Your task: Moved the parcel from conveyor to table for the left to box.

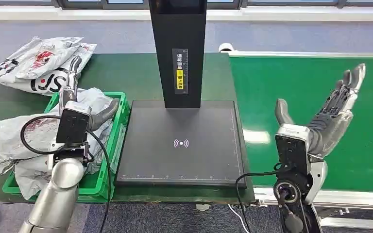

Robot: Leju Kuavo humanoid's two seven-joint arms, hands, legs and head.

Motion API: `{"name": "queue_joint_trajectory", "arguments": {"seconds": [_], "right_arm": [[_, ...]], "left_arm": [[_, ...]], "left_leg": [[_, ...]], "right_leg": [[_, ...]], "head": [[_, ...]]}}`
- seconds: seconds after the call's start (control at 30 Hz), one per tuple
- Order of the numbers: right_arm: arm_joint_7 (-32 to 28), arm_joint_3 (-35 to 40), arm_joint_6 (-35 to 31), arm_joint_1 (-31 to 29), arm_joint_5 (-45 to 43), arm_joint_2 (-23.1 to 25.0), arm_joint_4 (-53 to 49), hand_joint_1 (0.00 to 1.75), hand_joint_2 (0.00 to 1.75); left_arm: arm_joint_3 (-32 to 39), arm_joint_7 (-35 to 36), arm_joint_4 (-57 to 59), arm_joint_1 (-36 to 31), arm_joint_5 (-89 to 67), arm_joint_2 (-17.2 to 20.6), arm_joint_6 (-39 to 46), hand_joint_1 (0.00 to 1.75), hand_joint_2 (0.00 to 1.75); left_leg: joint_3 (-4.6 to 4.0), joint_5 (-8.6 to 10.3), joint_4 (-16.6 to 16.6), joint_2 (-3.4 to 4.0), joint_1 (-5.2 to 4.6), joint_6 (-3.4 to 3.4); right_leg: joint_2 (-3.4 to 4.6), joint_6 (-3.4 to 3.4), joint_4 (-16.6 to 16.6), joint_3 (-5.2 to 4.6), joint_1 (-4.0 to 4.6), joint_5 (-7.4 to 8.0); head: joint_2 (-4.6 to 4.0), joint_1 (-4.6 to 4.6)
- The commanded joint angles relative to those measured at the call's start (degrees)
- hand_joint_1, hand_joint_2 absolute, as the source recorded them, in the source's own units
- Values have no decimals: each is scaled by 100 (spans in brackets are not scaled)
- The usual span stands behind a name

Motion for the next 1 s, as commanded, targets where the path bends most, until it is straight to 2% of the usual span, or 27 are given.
{"name": "queue_joint_trajectory", "arguments": {"seconds": [0.03,0.23,0.37,0.5,0.63,0.73,0.9,1.0], "right_arm": [[83,-56,66,94,49,73,35,0,175],[12,274,255,98,-243,170,315,0,175],[-560,744,480,86,-1483,199,779,0,175],[-668,810,371,105,-1528,198,882,0,175],[-761,1008,750,191,-2102,219,968,0,175],[-800,1040,904,360,-2436,256,1051,0,175],[-802,881,825,945,-2486,76,1009,0,175],[-795,845,817,1083,-2496,26,1027,0,175]], "left_arm": [[-880,-44,-538,-163,1005,-368,-201,0,175],[-1146,-258,-24,-58,1568,-712,-192,0,175],[-1284,-618,512,127,2019,-991,-14,0,175],[-1320,-734,600,122,2042,-980,27,0,175],[-1337,-713,752,270,2323,-1036,-78,0,175],[-1318,-735,911,507,2325,-1023,-46,0,175],[-1111,-723,725,1071,2252,-988,74,0,175],[-1091,-718,728,1167,2246,-949,73,0,175]], "left_leg": [[5,-2,-1,-14,4,3],[22,1,-15,-11,3,2],[31,1,-22,2,-1,3],[41,-1,-28,8,5,3],[33,-3,-20,4,3,2],[31,-3,-19,6,0,2],[38,-6,-24,-1,2,4],[35,-9,-23,-2,-1,6]], "right_leg": [[-21,-1,-8,16,5,-5],[-22,-5,-24,32,4,0],[-9,-3,-26,35,0,2],[-8,-4,-37,46,6,4],[-8,-4,-27,37,4,0],[-3,-2,-23,34,0,0],[-11,-3,-31,45,3,-5],[-11,-3,-27,41,0,-9]], "head": [[-2,0],[0,0],[0,2],[-2,0],[0,2],[0,2],[0,0],[0,2]]}}
